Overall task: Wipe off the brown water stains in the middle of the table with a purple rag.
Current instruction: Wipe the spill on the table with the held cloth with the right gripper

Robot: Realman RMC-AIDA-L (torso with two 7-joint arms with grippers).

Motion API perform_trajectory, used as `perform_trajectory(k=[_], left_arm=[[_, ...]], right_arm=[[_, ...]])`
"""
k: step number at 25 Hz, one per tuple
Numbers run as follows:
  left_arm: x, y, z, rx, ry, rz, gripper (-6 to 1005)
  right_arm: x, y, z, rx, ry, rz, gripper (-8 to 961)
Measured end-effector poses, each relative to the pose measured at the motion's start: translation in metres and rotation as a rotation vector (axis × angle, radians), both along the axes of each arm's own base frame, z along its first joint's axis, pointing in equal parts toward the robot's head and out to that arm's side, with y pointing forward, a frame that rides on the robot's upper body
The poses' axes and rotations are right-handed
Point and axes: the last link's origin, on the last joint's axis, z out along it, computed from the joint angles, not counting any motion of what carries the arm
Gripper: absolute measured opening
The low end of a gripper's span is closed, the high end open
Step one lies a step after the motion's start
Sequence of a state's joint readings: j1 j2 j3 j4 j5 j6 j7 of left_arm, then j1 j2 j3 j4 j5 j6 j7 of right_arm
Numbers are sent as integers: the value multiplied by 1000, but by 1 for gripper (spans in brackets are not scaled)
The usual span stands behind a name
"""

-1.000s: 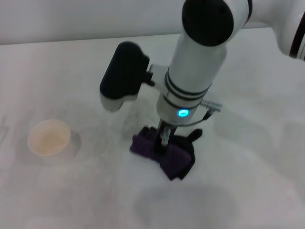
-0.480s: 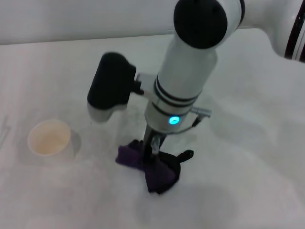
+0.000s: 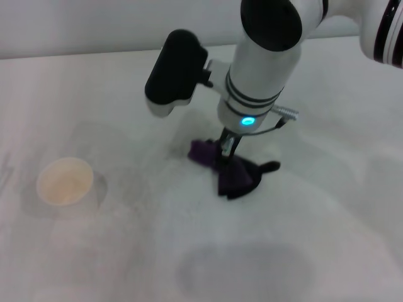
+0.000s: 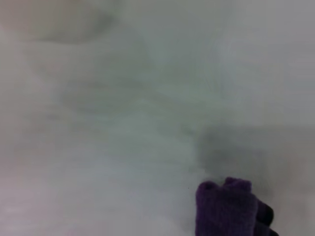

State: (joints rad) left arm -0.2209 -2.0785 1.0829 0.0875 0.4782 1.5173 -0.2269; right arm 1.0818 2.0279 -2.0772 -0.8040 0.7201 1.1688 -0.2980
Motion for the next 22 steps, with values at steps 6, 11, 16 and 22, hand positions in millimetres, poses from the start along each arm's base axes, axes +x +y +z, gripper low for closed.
perform_trajectory(k=[6,11,16,22], left_arm=[[0,1,0,-1,0,2,892],[1,2,0,-1,0,0,891],[1,3,0,-1,2,-2,892],[2,4,0,0,5,-5,892]], right_arm=[[2,4,0,41,-9,10,94],[-8,-19,-18,-96,72,7,94],[-16,-39,-30,-219,146,-6,93],[-18,-54,-33,-321,194,-29,93]])
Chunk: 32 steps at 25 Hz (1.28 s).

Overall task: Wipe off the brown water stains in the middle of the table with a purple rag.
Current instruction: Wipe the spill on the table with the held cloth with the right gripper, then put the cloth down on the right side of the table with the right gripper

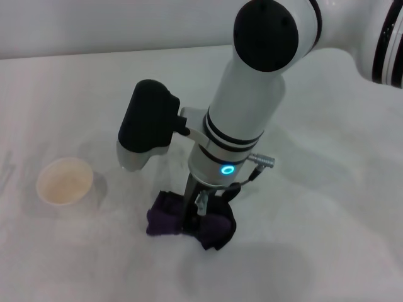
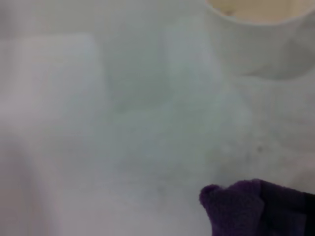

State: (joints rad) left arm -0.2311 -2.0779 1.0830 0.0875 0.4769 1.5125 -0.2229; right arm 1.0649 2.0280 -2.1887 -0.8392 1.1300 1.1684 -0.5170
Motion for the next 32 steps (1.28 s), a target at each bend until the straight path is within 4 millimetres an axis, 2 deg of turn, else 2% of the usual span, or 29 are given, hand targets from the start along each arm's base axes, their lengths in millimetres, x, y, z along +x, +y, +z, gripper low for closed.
perform_trajectory(k=[5,11,17,25,32], left_arm=[[-2,-2,1,1,3,6,892],[-2,-1,2,4,4,7,892],[-3,0,5,14,3,11,893],[-3,5,6,17,7,13,893],[0,11,6,14,7,7,893]], right_arm=[[-1,11,10,63,18,-35,93],[29,40,65,275,-21,-124,92],[69,55,125,462,-72,-250,93],[111,58,163,579,-130,-371,95],[136,58,175,631,-144,-416,98]])
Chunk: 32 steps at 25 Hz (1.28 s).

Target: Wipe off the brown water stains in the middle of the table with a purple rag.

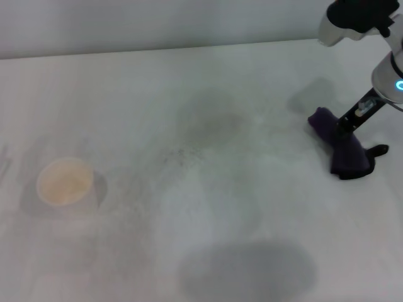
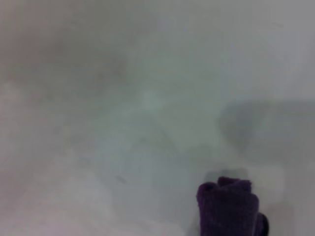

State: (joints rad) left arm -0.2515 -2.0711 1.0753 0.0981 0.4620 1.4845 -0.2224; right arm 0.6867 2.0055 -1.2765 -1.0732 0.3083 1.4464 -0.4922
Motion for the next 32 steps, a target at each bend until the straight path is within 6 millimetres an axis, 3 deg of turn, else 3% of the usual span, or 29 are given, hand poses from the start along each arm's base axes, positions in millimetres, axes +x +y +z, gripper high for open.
perform_trajectory(k=[7,13,17,24,29,32], left_arm=[[2,3,0,0,0,-8,892],[3,4,0,1,1,-11,892],[3,5,1,3,2,-14,892],[6,8,3,8,5,-26,893],[6,14,5,29,-7,-12,893],[7,20,5,31,-12,-3,893]], right_arm=[[10,4,3,53,-23,9,100],[6,1,-10,-2,61,21,102],[8,2,-7,16,79,16,283],[26,11,30,178,175,15,462],[44,22,63,362,257,111,573],[54,25,78,458,312,181,577]])
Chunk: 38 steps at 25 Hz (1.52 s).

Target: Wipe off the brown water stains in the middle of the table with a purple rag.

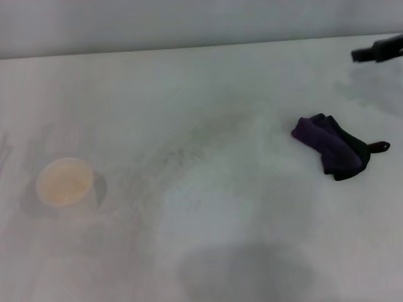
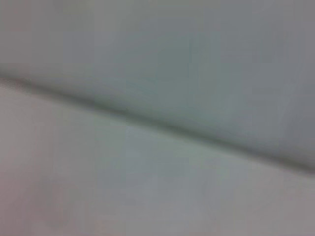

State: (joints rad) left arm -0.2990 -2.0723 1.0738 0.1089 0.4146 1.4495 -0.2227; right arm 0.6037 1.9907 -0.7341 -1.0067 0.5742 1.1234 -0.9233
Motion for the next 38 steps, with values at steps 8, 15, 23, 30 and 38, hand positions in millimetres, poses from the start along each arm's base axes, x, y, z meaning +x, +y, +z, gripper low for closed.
perform_trajectory(k=[8,15,23,30,38], left_arm=[[0,6,5,41,-26,22,892],[0,10,7,64,-41,32,892],[-4,10,13,111,-32,64,893],[-4,9,12,110,-27,68,893],[-5,9,12,115,-18,74,892]], right_arm=[[32,-7,21,257,231,172,575],[58,-25,14,452,248,214,576],[73,-51,-24,652,258,299,577],[71,-73,-39,731,156,436,578],[76,-79,-42,788,144,404,579]])
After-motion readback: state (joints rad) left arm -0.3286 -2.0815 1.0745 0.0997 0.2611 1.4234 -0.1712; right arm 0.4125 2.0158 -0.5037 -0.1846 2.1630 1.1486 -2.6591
